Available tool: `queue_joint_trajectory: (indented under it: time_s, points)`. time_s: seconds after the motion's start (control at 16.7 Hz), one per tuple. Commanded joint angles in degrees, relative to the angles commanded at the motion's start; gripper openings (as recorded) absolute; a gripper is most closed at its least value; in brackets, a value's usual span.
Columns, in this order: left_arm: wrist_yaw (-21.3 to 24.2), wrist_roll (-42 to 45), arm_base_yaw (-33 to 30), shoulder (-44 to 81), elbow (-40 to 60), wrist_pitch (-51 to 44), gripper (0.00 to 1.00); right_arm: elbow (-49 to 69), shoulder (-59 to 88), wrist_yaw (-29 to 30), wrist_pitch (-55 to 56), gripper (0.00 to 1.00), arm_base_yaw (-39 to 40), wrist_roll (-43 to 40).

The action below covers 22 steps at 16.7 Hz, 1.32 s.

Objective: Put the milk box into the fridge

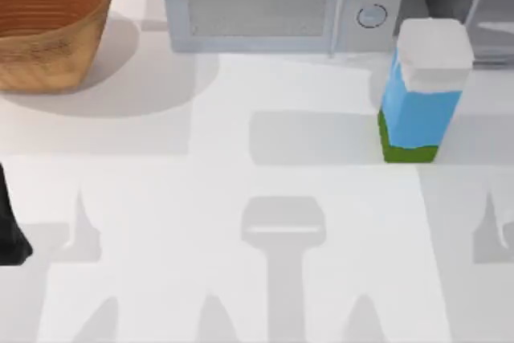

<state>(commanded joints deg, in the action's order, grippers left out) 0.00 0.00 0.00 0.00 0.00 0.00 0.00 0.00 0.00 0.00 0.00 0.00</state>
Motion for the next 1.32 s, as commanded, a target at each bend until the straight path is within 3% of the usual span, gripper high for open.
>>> queue_joint_trajectory:
  time_s: [0.24,0.54,1.32]
  points:
    - [0.00,0.00,0.00,0.00,0.00,0.00,1.00,0.89,1.41,0.74,1.67,1.00,0.14,0.28]
    - [0.00,0.00,0.00,0.00,0.00,0.00,1.00,5.77,14.70,4.73,14.05,1.00,3.01,0.48]
    - [0.00,0.00,0.00,0.00,0.00,0.00,1.00,19.20,85.51,20.14,64.50,1.00,19.37,0.71]
